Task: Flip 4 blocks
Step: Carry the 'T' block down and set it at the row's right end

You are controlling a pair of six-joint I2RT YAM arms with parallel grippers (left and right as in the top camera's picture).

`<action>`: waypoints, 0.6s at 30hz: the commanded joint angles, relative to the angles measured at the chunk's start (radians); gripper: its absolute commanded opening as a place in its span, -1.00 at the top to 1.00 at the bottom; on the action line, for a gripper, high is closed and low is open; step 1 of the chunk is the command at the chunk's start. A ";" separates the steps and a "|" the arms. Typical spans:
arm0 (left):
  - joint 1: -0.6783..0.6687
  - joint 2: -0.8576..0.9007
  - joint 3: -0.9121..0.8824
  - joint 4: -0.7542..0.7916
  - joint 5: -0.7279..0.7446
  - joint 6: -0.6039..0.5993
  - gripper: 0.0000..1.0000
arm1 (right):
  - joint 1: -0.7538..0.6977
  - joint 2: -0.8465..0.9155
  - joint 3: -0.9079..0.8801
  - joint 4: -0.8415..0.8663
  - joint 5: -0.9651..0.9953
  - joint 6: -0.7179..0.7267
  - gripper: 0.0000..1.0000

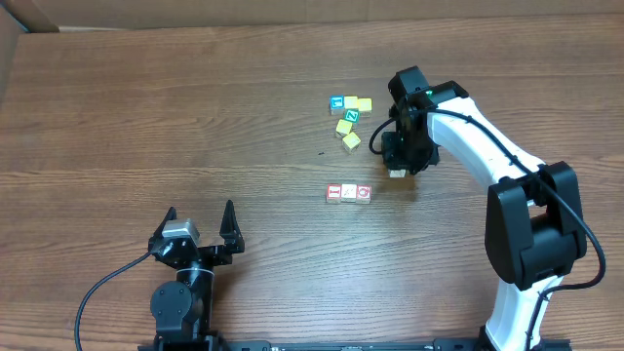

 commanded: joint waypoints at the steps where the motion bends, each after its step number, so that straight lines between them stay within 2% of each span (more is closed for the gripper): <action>1: -0.007 -0.009 -0.003 0.001 0.011 0.019 -1.00 | -0.006 -0.031 0.025 -0.027 -0.018 0.014 0.78; 18: -0.007 -0.009 -0.003 0.001 0.011 0.019 -1.00 | -0.006 -0.031 0.025 -0.045 -0.038 0.040 0.78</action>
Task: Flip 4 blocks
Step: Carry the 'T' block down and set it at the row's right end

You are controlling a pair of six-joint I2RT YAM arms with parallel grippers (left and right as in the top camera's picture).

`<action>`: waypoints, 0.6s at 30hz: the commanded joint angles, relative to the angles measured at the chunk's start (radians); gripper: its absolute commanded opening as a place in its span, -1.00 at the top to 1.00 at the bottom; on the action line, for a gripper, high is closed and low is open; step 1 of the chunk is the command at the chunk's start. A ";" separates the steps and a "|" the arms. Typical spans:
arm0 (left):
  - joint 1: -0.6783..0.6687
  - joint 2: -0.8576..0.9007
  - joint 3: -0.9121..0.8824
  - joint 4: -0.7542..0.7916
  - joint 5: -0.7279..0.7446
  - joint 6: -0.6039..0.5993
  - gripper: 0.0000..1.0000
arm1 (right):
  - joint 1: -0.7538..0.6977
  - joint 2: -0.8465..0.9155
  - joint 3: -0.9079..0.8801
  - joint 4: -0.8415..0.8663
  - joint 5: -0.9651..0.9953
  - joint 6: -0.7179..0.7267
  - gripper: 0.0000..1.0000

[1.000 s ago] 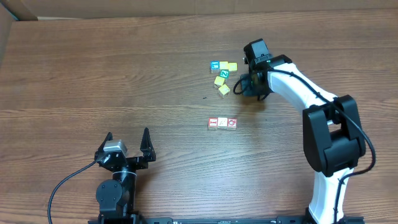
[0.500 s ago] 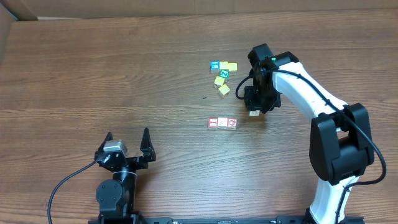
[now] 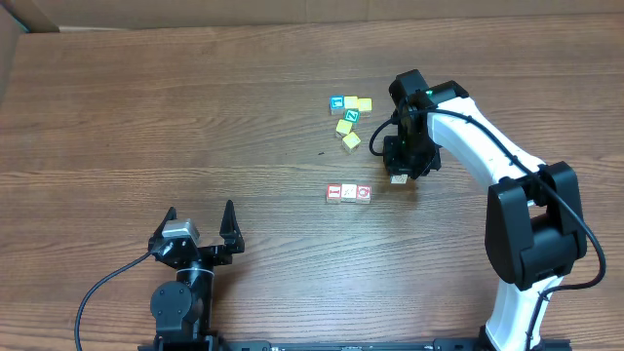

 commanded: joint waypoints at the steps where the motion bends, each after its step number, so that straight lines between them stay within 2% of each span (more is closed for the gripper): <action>1: -0.007 -0.009 -0.003 0.001 0.011 0.019 -1.00 | -0.006 -0.030 0.025 0.002 -0.024 0.020 0.78; 18: -0.007 0.095 -0.003 0.001 0.011 0.019 -1.00 | 0.006 -0.030 -0.023 0.005 -0.071 0.117 0.78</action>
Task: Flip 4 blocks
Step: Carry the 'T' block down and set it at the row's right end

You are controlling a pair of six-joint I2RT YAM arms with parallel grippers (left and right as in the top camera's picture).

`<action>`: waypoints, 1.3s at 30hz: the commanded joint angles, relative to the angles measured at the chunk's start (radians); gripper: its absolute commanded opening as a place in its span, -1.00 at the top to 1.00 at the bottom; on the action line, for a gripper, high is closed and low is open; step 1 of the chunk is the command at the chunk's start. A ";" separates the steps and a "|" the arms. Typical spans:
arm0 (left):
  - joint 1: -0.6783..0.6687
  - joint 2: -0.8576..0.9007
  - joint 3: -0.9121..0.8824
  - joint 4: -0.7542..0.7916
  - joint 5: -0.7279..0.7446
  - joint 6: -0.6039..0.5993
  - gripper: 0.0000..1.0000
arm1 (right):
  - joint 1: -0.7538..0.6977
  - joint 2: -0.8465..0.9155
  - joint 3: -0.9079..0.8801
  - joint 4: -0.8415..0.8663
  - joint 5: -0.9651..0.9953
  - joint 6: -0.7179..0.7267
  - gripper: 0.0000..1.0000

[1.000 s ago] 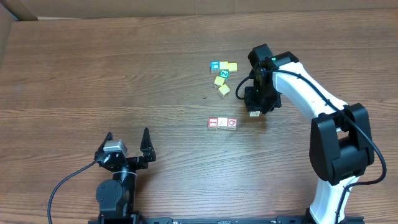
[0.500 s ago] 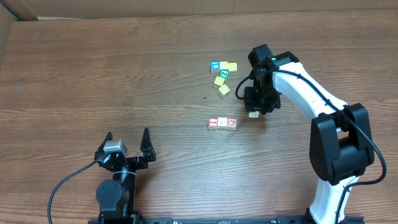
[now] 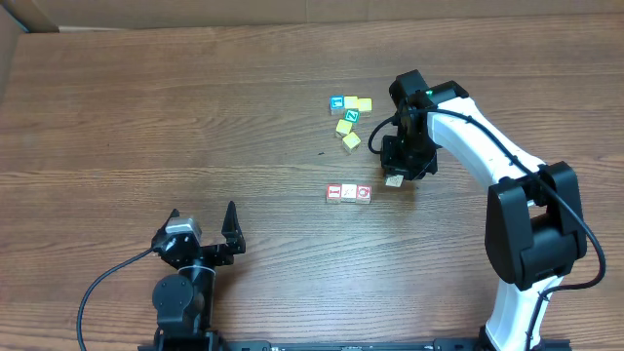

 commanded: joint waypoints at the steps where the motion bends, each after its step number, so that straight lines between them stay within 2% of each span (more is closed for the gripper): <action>1: -0.007 0.022 -0.003 0.001 0.012 0.019 -0.99 | 0.008 -0.030 -0.026 0.011 -0.009 0.023 0.78; 23: -0.007 0.026 -0.003 0.001 0.012 0.019 -0.99 | 0.025 -0.030 -0.043 -0.011 -0.009 0.029 0.78; 29: -0.007 0.026 -0.003 0.047 0.010 0.017 -1.00 | 0.025 -0.030 -0.043 -0.010 -0.010 0.034 0.78; 33: -0.007 0.026 0.027 0.138 0.182 0.025 -1.00 | 0.025 -0.030 -0.043 -0.009 -0.035 0.049 0.78; 35: -0.007 0.031 0.092 0.069 0.188 0.013 -1.00 | 0.025 -0.030 -0.043 -0.009 -0.035 0.052 0.78; 36: -0.006 0.057 0.194 -0.060 0.180 0.008 -0.99 | 0.025 -0.030 -0.043 -0.008 -0.035 0.052 0.78; 39: -0.006 0.175 0.403 -0.253 0.158 0.010 -1.00 | 0.025 -0.030 -0.043 0.003 -0.035 0.052 0.79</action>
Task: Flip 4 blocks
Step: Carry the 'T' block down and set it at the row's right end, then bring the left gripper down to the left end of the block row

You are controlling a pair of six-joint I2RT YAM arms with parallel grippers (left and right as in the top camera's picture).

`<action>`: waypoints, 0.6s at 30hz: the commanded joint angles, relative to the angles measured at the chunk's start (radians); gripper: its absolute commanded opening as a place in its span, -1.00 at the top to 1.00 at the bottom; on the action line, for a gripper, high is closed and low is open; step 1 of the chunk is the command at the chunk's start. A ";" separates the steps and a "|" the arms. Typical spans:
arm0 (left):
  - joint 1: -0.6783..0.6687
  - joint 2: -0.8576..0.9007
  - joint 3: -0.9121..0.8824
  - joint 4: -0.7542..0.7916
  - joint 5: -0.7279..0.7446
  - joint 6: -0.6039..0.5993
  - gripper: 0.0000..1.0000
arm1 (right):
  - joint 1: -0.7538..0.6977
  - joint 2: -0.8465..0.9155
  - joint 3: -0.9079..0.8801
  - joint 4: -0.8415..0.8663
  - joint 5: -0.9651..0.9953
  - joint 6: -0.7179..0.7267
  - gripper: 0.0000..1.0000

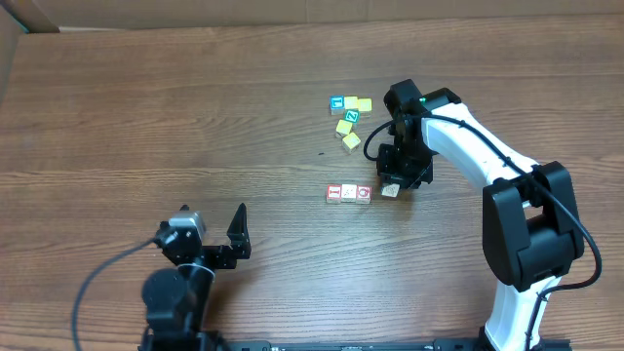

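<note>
Three red-and-white blocks (348, 193) lie in a row at mid table. Just right of that row a tan block (390, 191) sits low at the table, with my right gripper (393, 185) shut on it from above; the wrist hides its fingers. A loose cluster of yellow, green and blue blocks (348, 117) lies farther back. My left gripper (213, 218) hovers open near the front left, holding nothing and far from every block.
A cardboard wall (19, 19) shows at the far left corner. The white right arm (487, 146) reaches in from the right side over the wood table (195, 117). A black cable (97, 288) loops by the left arm's base.
My right gripper has moved down and a little left with the tan block, which now sits beside the right end of the red-and-white row. The left arm has shifted slightly right and turned.
My right gripper held the tan block right of the red-and-white row, a gap away. Over each later moment it stood nearer the row and lower. Now the block is next to the row's right end. The left gripper stayed open at the front left, shifting only lately.
</note>
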 commanded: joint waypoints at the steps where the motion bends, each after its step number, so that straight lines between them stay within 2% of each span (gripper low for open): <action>1: -0.006 0.163 0.314 -0.153 0.024 0.012 -0.99 | 0.003 -0.030 -0.005 0.016 -0.008 0.009 0.79; 8: -0.007 0.660 0.901 -0.603 0.175 0.026 -0.99 | 0.003 -0.030 -0.005 0.029 -0.008 0.010 0.79; 12: -0.007 0.890 1.109 -0.709 0.406 0.026 -0.99 | 0.003 -0.030 -0.005 0.021 -0.008 0.010 0.79; 13: -0.007 0.934 1.133 -0.726 0.458 0.026 -0.90 | 0.003 -0.030 -0.005 0.017 -0.008 0.010 0.79; 14: -0.007 0.975 1.140 -0.726 0.502 0.026 -0.38 | 0.003 -0.030 -0.005 0.014 -0.008 0.010 0.79; 15: -0.010 1.007 1.139 -0.729 0.523 0.022 0.27 | 0.003 -0.030 -0.006 0.012 -0.008 0.010 0.79; 16: -0.014 1.045 1.136 -0.742 0.518 0.005 0.82 | 0.003 -0.030 -0.006 0.010 -0.008 0.010 0.79; 17: -0.023 1.081 1.132 -0.764 0.494 -0.019 0.92 | 0.003 -0.030 -0.006 0.008 -0.008 0.010 0.79; 18: -0.035 1.120 1.126 -0.790 0.447 -0.047 0.92 | 0.003 -0.030 -0.006 0.004 -0.008 0.010 0.80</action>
